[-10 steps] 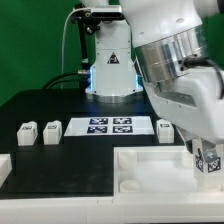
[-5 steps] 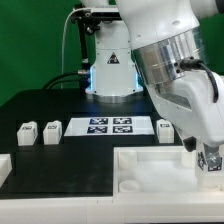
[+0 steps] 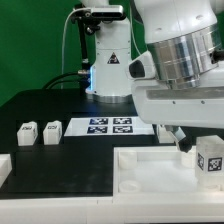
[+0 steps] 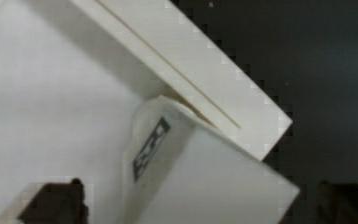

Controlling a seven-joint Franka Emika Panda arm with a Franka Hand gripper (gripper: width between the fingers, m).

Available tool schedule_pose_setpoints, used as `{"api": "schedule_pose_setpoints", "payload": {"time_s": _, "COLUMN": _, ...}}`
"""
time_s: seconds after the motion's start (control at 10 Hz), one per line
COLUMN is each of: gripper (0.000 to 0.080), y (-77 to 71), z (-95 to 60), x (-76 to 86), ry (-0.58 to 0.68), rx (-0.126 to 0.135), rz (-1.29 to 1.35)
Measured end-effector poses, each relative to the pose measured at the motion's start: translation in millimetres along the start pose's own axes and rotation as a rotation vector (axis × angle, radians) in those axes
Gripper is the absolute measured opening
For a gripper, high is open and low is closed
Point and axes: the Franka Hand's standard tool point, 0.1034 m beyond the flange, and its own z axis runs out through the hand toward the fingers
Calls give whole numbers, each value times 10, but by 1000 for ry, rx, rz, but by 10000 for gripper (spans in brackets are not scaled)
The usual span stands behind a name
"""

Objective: Assemble one leg

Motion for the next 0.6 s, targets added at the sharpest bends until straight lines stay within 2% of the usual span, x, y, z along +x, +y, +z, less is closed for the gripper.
{"api": "schedule_pose_setpoints", "payload": {"time_s": 0.1, "gripper": 649, "y": -15, "z": 14, "x": -30, "ry": 18, "rx": -39, "rz": -176}}
{"api": "schedule_pose_setpoints", "payload": {"time_s": 0.3, "gripper": 649, "y": -32, "z": 35, "x": -51, "ry": 25, "rx": -71, "rz": -491}}
{"api": "schedule_pose_setpoints", "payload": {"time_s": 0.4, "gripper": 649, "y": -48, "z": 50, "x": -56, "ry": 31, "rx": -72, "rz": -566}}
{"api": "schedule_pose_setpoints", "payload": {"time_s": 0.5, "gripper": 649, "y": -58, "z": 51, "x": -63, "ry": 32, "rx": -66, "rz": -528}}
{"api": "schedule_pose_setpoints", "payload": {"time_s": 0.6, "gripper": 554, "y": -56, "z": 52, "x": -62, "ry": 32, "rx": -66, "rz": -527}}
